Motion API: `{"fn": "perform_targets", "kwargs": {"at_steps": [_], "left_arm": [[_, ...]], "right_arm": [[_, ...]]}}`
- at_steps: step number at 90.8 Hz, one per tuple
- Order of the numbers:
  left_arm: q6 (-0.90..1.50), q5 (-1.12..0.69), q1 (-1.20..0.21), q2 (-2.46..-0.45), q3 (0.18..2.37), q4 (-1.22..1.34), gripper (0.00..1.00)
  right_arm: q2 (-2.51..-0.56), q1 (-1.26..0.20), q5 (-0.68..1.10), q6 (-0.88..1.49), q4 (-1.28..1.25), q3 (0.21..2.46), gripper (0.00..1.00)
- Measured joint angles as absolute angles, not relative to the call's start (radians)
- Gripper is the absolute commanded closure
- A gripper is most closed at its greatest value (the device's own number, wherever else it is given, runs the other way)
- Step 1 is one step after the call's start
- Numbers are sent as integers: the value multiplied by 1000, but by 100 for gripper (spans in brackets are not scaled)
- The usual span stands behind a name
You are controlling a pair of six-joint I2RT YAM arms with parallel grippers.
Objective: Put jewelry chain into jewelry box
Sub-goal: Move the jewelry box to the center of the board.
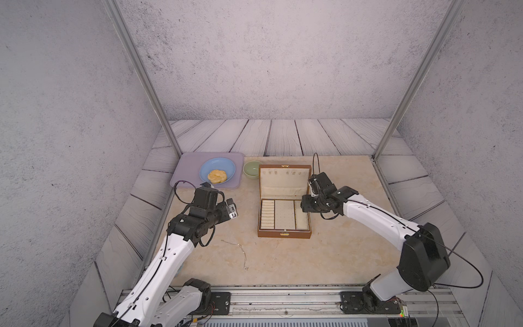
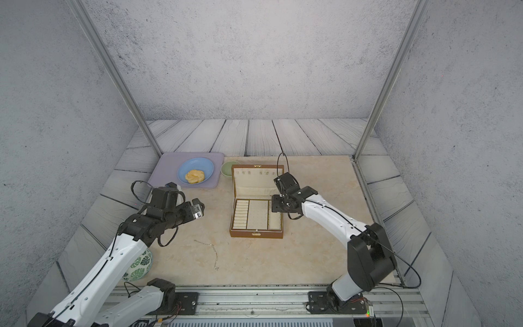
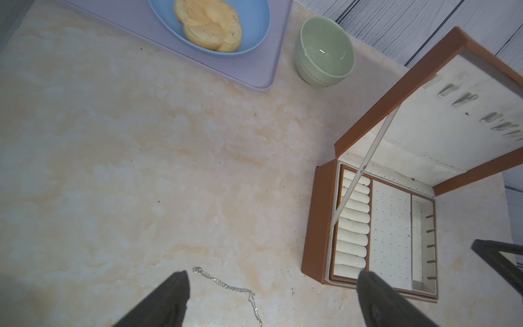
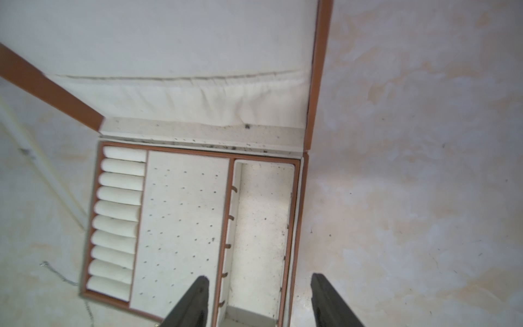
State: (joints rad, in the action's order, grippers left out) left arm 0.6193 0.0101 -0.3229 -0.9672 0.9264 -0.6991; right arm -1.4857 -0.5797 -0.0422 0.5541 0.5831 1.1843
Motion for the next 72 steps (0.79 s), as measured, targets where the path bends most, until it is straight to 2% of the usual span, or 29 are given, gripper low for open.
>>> {"fn": "perform_targets", "kwargs": {"at_steps": [6, 13, 26, 48, 57, 63, 72], "left_arm": [[623, 18, -323, -967, 926, -711, 2], [629, 27, -323, -967, 927, -726, 2], [634, 30, -323, -967, 930, -750, 2], [637, -9, -326, -998, 956, -755, 1], [667, -24, -330, -1021, 956, -772, 19], [694, -39, -332, -1030, 949, -782, 36], [730, -55, -353, -1033, 912, -795, 41]], "right_arm": [[-1424, -580, -49, 542, 573, 1175, 14], [-1355, -580, -58, 533, 554, 1143, 9], [-1269, -580, -60, 530, 504, 1071, 5], [-1261, -580, -63, 532, 437, 1053, 1], [-1261, -580, -63, 532, 430, 1055, 1], [-1261, -580, -62, 530, 430, 1055, 1], [-1254, -580, -62, 526, 437, 1055, 1]]}}
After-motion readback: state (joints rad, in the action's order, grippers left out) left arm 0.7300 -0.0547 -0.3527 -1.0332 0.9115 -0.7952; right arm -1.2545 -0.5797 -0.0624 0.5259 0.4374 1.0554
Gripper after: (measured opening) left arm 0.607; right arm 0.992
